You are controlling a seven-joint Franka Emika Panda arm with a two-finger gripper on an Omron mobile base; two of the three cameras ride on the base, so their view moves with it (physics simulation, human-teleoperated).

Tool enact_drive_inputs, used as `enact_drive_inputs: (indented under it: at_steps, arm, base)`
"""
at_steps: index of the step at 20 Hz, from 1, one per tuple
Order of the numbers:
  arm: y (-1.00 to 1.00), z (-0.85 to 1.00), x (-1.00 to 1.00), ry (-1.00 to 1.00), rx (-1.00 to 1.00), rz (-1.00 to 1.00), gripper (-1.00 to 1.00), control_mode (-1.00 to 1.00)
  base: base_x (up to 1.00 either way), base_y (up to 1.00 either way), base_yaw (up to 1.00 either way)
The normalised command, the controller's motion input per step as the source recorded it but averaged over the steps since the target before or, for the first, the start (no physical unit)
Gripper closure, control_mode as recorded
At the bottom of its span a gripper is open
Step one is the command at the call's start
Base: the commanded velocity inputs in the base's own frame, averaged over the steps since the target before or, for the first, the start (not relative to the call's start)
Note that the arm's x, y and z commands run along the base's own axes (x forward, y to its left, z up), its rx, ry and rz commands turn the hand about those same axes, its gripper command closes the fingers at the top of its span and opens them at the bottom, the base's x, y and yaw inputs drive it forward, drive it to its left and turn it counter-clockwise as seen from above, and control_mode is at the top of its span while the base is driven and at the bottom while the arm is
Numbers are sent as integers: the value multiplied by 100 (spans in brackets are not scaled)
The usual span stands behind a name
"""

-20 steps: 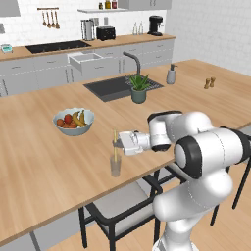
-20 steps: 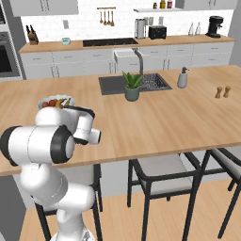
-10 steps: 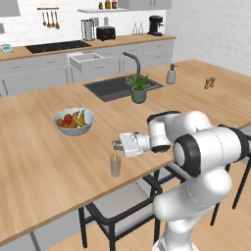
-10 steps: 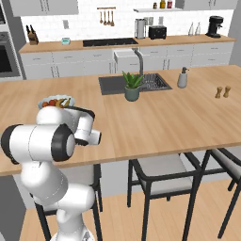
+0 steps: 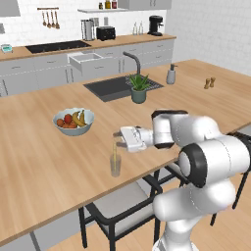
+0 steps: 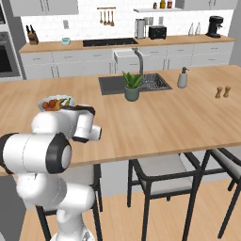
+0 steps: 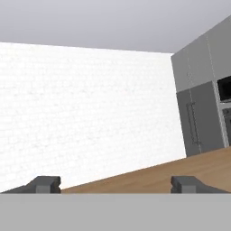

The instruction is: Take a straw from the drawer in front and place it inside the glass cup on the dining counter.

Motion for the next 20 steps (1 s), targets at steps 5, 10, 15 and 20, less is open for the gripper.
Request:
enact_drive_inputs:
  at_steps: [5,10,15,20]
  arm:
    - [0,100,-43,-9,1,-3,-100,-100]
    - [0,100,-43,-5,-6,-3,-100,-100]
    - [-3,81,-63,-10,-36,-1,-100,-100]
    - [-20,23,-38,-3,-62,-4,-100,-100]
  base:
    - [0,0,0]
    - [0,0,0]
    - [0,0,0]
    - [0,0,0]
